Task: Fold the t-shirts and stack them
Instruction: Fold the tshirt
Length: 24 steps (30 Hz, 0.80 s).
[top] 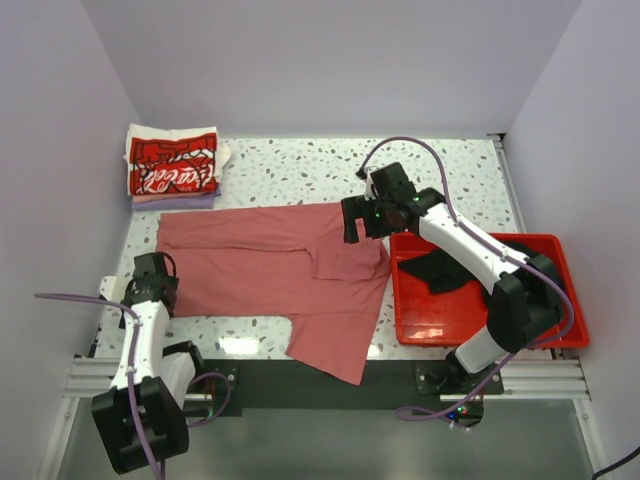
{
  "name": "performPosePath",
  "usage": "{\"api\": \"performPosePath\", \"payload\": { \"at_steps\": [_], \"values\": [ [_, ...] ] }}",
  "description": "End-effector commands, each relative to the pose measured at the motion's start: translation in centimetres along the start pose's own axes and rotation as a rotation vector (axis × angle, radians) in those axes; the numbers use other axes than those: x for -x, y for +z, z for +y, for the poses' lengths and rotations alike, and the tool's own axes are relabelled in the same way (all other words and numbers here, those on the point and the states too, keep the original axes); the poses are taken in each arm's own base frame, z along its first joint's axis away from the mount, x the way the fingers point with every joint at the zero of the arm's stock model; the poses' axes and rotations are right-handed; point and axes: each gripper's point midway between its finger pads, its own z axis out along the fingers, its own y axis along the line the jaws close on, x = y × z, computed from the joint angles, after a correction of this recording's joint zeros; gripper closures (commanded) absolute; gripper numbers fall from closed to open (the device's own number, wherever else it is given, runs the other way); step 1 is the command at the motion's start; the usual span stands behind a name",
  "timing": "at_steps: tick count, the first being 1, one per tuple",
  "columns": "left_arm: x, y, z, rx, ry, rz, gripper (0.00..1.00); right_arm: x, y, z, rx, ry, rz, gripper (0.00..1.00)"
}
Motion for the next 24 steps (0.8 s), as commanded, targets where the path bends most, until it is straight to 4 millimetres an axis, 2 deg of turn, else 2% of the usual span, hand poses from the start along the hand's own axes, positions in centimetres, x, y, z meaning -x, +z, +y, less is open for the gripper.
{"api": "performPosePath", "payload": {
  "at_steps": [1,6,8,11,15,18,21,22,24],
  "values": [
    [1.2,1.0,0.4,0.031,-0.043,-0.065,0.07,1.3,-1.3,0.0,-0.003,-0.020,-0.053,0.01],
    [1.8,2.1,1.6,0.083,-0.053,-0.100,0.12,0.9,-1.1,-0.2,-0.012,-0.023,-0.038,0.01],
    [2.2,2.2,1.2,0.074,-0.047,-0.110,0.20,0.7,-1.0,-0.4,-0.016,-0.025,-0.033,0.01],
    [2.2,2.6,0.5,0.034,-0.024,-0.114,0.26,0.4,-0.8,-0.6,-0.024,-0.027,-0.021,0.01],
    [2.4,3.1,-0.1,0.014,0.014,-0.120,0.27,-0.3,-0.6,-0.8,-0.031,-0.033,0.000,0.01],
    [2.3,3.5,-0.7,-0.001,0.025,-0.111,0.32,-0.7,-0.3,-1.0,-0.039,-0.030,0.012,0.01],
    [2.0,3.8,-1.0,-0.006,0.030,-0.095,0.48,-1.0,0.0,-1.0,-0.033,-0.029,0.026,0.01],
    [2.0,3.8,-1.2,-0.014,0.030,-0.093,0.58,-1.1,0.1,-1.0,-0.032,-0.027,0.029,0.01],
    [1.8,3.8,-1.3,-0.026,0.041,-0.086,0.67,-1.3,0.2,-0.8,-0.016,-0.036,0.035,0.01]
  ]
}}
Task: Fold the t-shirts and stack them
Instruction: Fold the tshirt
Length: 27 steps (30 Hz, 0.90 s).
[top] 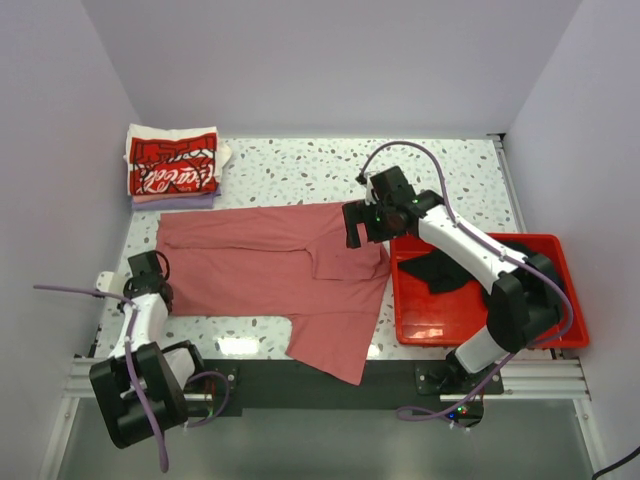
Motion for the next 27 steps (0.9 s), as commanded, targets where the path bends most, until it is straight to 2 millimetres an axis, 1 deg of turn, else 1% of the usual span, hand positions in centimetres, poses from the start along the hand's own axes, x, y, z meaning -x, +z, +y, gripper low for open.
{"api": "performPosePath", "payload": {
  "at_steps": [1,3,4,5,6,7,8,9,10,11,13,14,15,16,18,19,20,21,22,23,25,27],
  "values": [
    [0.4,0.3,-1.0,-0.045,0.001,-0.015,0.75,-0.2,0.0,-0.1,0.012,-0.026,0.004,0.01],
    [0.6,0.1,-1.1,-0.054,0.005,-0.019,0.84,-0.6,-0.2,0.1,0.010,-0.058,0.005,0.01],
    [0.7,0.0,-1.1,-0.053,0.003,-0.022,0.95,-0.9,-0.3,0.4,0.011,-0.076,0.008,0.01],
    [0.7,0.0,-1.1,-0.053,0.006,-0.023,1.00,-1.1,-0.4,0.6,0.012,-0.093,0.010,0.01],
    [1.2,-0.3,-1.3,-0.059,-0.004,-0.036,1.00,-1.2,-0.8,0.8,0.010,-0.107,0.005,0.01],
    [1.4,-0.4,-1.2,-0.056,-0.004,-0.038,1.00,-1.9,-0.8,1.4,0.000,-0.151,0.014,0.01],
    [1.6,-0.5,-1.2,-0.057,-0.004,-0.042,1.00,-2.1,-1.1,1.8,-0.015,-0.174,0.008,0.01],
    [2.0,-0.8,-1.4,-0.062,-0.013,-0.053,1.00,-2.8,-1.4,2.2,-0.027,-0.218,0.019,0.01],
    [2.1,-0.9,-1.3,-0.056,-0.011,-0.053,1.00,-3.1,-1.6,2.4,-0.066,-0.261,0.017,0.01],
    [2.2,-1.0,-1.3,-0.056,-0.014,-0.056,1.00,-4.6,-1.7,4.7,-0.034,-0.346,0.036,0.01],
    [2.2,-1.1,-1.4,-0.064,-0.019,-0.053,1.00,-6.6,-2.0,6.5,-0.014,-0.422,0.058,0.01],
    [2.1,-1.1,-1.5,-0.068,-0.020,-0.050,1.00,-8.7,-2.2,8.6,0.020,-0.501,0.084,0.01],
    [2.2,-1.2,-1.6,-0.074,-0.020,-0.049,1.00,-10.0,-2.4,9.3,0.028,-0.537,0.106,0.01],
    [2.3,-1.2,-1.7,-0.078,-0.021,-0.053,1.00,-12.2,-2.7,11.0,0.055,-0.608,0.126,0.01],
    [2.4,-1.4,-1.9,-0.087,-0.024,-0.053,1.00,-14.4,-3.0,12.4,0.080,-0.639,0.152,0.01],
    [2.3,-1.4,-1.9,-0.088,-0.023,-0.050,1.00,-16.3,-3.3,13.7,0.110,-0.689,0.171,0.01],
    [2.3,-1.4,-2.0,-0.093,-0.025,-0.047,1.00,-17.9,-2.9,13.8,0.102,-0.694,0.202,0.01],
    [2.3,-1.4,-2.0,-0.094,-0.024,-0.047,1.00,-18.9,-2.8,14.1,0.100,-0.710,0.212,0.01],
    [2.3,-1.4,-2.1,-0.095,-0.022,-0.045,1.00,-20.5,-2.9,14.6,0.104,-0.744,0.228,0.01],
    [2.3,-1.4,-2.1,-0.098,-0.023,-0.048,1.00,-21.5,-2.6,14.9,0.106,-0.745,0.242,0.01],
    [2.3,-1.4,-2.1,-0.097,-0.020,-0.045,1.00,-22.9,-2.6,15.5,0.108,-0.776,0.245,0.01],
    [2.2,-1.5,-2.3,-0.103,-0.023,-0.041,1.00,-23.7,-2.4,15.8,0.117,-0.772,0.251,0.03]
  ]
}}
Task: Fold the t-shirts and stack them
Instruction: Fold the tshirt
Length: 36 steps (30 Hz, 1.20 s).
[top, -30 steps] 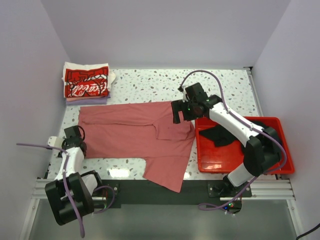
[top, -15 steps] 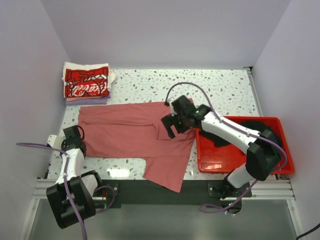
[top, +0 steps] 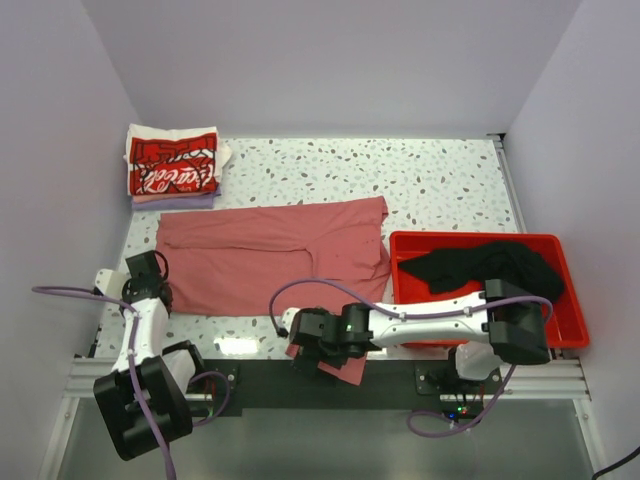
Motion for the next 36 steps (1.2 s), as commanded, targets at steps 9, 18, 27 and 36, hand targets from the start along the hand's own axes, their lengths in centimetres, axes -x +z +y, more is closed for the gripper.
{"api": "performPosePath", "payload": {
  "at_steps": [9,18,27,36],
  "values": [
    [1.4,-0.5,-1.6,-0.053,-0.010,-0.020,1.00,-2.5,3.1,2.9,0.010,0.013,0.060,0.17],
    [1.3,-0.5,-1.8,-0.064,-0.009,-0.015,1.00,-4.2,4.9,0.5,-0.127,0.049,0.098,0.51],
    [1.2,-0.6,-2.0,-0.071,-0.007,-0.008,1.00,-2.9,3.1,-2.9,-0.263,0.087,0.046,1.00],
    [1.5,-1.2,-3.0,-0.105,-0.012,0.009,1.00,0.9,-0.7,-6.7,-0.332,0.145,-0.055,1.00]
  ]
}}
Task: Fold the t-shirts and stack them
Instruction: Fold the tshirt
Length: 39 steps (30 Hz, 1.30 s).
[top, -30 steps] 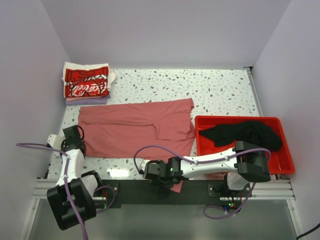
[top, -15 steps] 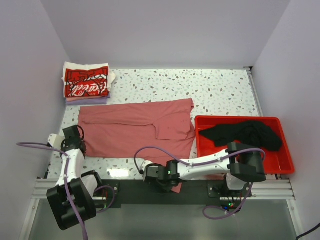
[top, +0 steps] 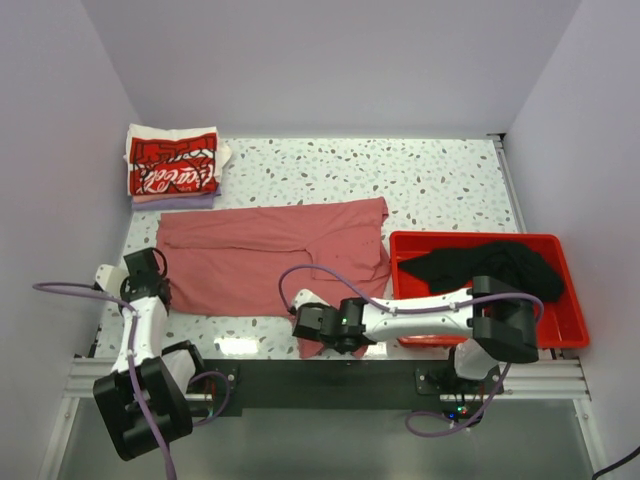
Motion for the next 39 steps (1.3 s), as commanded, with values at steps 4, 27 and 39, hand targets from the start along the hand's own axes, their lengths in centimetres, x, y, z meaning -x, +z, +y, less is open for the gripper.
{"api": "performPosePath", "payload": {
  "at_steps": [4,27,39],
  "values": [
    [2.1,-0.7,-2.1,-0.042,-0.011,-0.022,1.00,5.4,-3.8,-5.6,-0.077,0.121,-0.137,1.00],
    [3.7,-0.3,-7.9,-0.147,0.017,0.035,1.00,12.3,-4.0,-20.7,-0.270,0.248,-0.132,1.00],
    [4.5,0.0,-10.2,-0.182,0.014,0.012,1.00,14.1,-2.4,-24.5,-0.282,0.226,-0.093,1.00]
  ]
}}
